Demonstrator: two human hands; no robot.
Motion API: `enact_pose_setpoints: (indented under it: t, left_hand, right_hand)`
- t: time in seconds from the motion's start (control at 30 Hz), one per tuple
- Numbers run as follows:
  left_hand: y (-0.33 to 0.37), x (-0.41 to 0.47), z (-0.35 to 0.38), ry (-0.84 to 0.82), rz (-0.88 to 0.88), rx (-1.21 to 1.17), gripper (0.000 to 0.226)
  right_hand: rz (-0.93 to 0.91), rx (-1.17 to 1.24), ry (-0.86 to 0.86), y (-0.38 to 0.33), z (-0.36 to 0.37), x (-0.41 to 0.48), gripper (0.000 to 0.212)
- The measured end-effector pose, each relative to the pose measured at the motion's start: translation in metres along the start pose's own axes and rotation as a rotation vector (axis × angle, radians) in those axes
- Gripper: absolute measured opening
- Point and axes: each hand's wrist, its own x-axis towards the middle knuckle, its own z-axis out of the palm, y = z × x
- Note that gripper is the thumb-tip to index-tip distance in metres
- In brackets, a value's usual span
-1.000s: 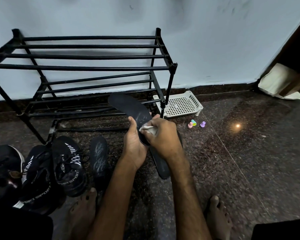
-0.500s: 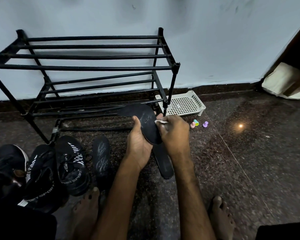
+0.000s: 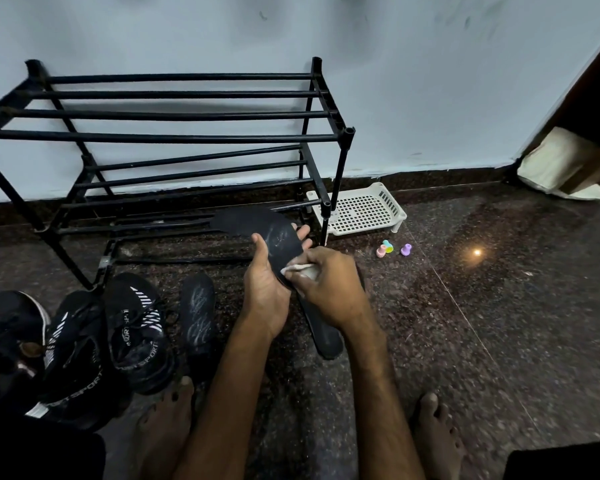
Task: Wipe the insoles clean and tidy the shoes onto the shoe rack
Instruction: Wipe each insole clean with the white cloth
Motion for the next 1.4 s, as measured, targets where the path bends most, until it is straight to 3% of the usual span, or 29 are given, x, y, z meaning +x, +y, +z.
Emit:
enact_pose_setpoints:
  t: [0.13, 0.3, 0.57, 0.77, 0.9, 1.07, 1.23, 1.4]
  left_hand:
    - [0.0, -0.001, 0.002, -0.022, -0.019, -0.04, 0.064]
    - [0.001, -0.001, -0.003, -0.021, -0.03, -0.09, 0.058]
    - [0.017, -0.002, -0.021, -0.094, -0.069, -0.324, 0.086]
    - [0.018, -0.001, -0.019, -0.021, -0.084, -0.318, 0.074]
    - [0.016, -0.003, -0.011, -0.016, -0.109, -0.297, 0.074]
    - [0.013, -0.005, -0.003, 0.001, -0.135, -0.225, 0.077]
    - [0.014, -0.003, -0.008, 0.008, -0.118, -0.263, 0.086]
    - [0.009, -0.007, 0.001, -0.028, -0.124, -0.215, 0.087]
  right_hand:
    - [0.025, 0.021, 0.116, 0.006, 0.0, 0.002, 0.016]
    - [0.108, 0.102, 0.076, 0.005, -0.004, -0.001, 0.01]
    - [0.108, 0.365, -0.231, 0.013, -0.001, -0.005, 0.01]
    - [0.012, 0.17, 0.172, -0.002, 0.001, 0.0, 0.005]
    - [-0.131, -0.064, 0.147, -0.01, 0.013, 0.001, 0.009]
    - [-0.086, -0.131, 0.239, -0.013, 0.024, 0.001, 0.008]
    - [-0.085, 0.024, -0.18, -0.021, 0.003, -0.001, 0.009]
    - [-0.032, -0.178, 0.173, -0.013, 0.01, 0.004, 0.009]
